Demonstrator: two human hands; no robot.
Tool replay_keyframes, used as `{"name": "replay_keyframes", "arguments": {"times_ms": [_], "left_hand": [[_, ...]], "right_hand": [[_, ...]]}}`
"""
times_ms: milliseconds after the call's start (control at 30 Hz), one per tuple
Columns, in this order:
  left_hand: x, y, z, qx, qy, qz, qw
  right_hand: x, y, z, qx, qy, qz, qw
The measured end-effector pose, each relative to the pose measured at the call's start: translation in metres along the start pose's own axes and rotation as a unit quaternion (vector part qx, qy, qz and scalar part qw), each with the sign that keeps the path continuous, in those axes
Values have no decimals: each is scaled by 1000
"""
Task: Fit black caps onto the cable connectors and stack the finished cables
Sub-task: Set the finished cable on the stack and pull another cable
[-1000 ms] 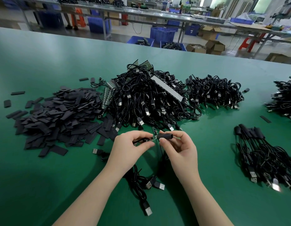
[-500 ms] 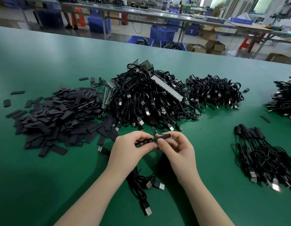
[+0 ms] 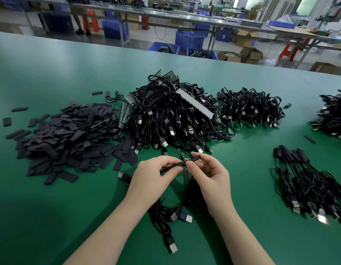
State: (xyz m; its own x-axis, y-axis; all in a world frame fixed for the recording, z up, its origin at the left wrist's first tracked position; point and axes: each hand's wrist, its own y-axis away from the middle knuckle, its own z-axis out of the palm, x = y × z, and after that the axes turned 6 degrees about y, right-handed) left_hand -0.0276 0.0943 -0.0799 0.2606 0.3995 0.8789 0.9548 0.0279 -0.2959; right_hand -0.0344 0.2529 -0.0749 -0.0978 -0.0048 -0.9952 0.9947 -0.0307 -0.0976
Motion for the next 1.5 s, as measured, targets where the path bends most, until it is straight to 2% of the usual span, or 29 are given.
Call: {"name": "replay_keyframes", "arguments": {"times_ms": [200,467,733,867,1167,1367,1500], "left_hand": [[1,2,3,43,-72,57,995],[3,3,2,38,-63,76,994],[5,3,5,68,-99,120,985],[7,3,5,73,-96,115,986],[6,3,5,66,-97,119,986],[4,3,5,63,-45,81,994],[4,4,6,65,-36,84,994]], "right_hand": [[3,3,4,11,-37,20,999],[1,3,5,22,-59,47,997],[0,4,6,4,-59,42,997],[1,4,7,16,-77,48,996],[0,4,6,-10,-87,63,994],[3,4,6,16,-59,32,998],[1,5,8,9,-67,45,997]]}}
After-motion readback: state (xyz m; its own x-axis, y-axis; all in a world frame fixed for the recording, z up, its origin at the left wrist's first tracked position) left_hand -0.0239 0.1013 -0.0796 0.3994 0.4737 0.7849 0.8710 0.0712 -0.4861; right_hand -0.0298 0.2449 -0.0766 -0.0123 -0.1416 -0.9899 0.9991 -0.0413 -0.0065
